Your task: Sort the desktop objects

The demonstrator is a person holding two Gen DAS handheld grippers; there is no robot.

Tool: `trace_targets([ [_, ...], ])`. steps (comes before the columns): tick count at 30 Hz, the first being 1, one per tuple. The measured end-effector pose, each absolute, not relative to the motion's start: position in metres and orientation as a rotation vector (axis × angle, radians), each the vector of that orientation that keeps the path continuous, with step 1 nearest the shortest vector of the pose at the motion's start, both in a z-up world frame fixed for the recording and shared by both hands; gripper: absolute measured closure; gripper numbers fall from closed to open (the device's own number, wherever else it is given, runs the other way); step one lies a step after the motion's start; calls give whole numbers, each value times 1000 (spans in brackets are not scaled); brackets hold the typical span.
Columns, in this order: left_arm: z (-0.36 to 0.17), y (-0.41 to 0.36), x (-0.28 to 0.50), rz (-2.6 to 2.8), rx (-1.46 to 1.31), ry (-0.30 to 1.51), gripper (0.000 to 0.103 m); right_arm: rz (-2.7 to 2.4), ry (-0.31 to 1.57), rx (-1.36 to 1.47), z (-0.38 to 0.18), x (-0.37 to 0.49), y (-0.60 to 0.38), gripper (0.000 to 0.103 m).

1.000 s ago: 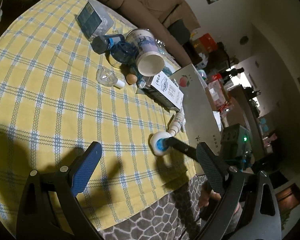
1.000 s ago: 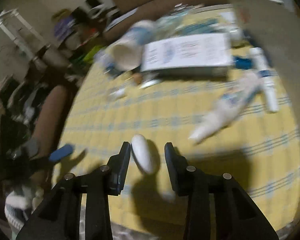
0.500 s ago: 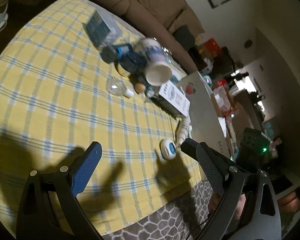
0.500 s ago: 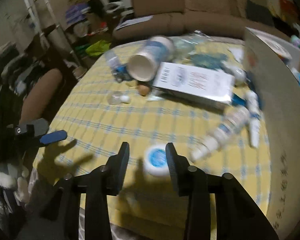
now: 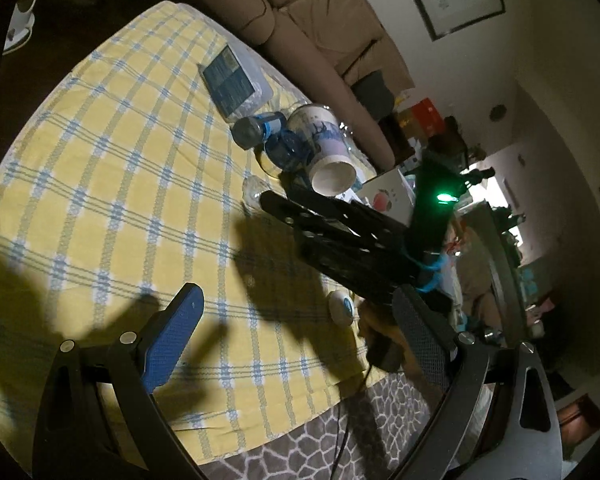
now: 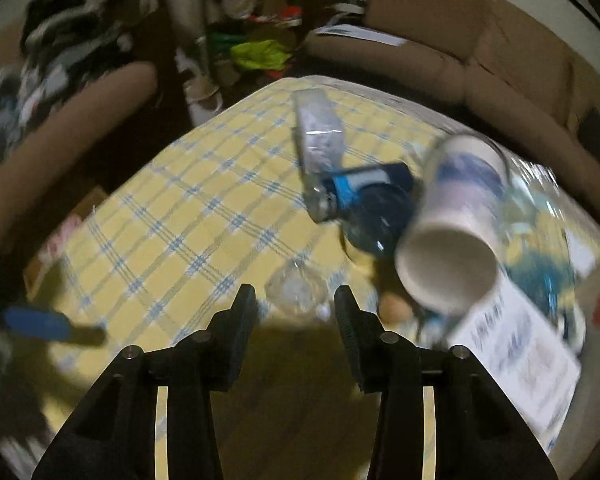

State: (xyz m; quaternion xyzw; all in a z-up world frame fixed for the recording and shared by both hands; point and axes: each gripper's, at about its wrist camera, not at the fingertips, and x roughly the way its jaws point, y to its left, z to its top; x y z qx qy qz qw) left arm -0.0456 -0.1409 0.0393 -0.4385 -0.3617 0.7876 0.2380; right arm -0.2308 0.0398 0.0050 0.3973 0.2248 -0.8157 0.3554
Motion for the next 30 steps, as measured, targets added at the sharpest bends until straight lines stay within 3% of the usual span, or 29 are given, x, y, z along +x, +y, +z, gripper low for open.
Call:
trace_targets([
  [3, 38, -145, -47, 2147, -1199, -1004, 9, -2067, 676, 1032, -7, -241, 30, 61],
  [8, 39, -143, -49, 2139, -1197, -1003, 9, -2037, 627, 1080, -14, -247, 30, 67],
  [15, 36, -134, -48, 2108, -1198, -1019, 9, -2054, 243, 1195, -5, -220, 78, 67],
  [19, 29, -122, -51, 2087, -1219, -1013, 9, -2015, 128, 1226, -1, -190, 102, 67],
  [23, 26, -98, -54, 2094, -1260, -918, 10, -2040, 183, 1224, 4, -162, 114, 65],
  [25, 26, -84, -54, 2113, -1282, -836, 23, -2068, 236, 1200, 10, -143, 124, 58],
  [30, 29, -50, -54, 2198, -1298, -590, 24, -2119, 316, 1141, 28, -105, 152, 56],
])
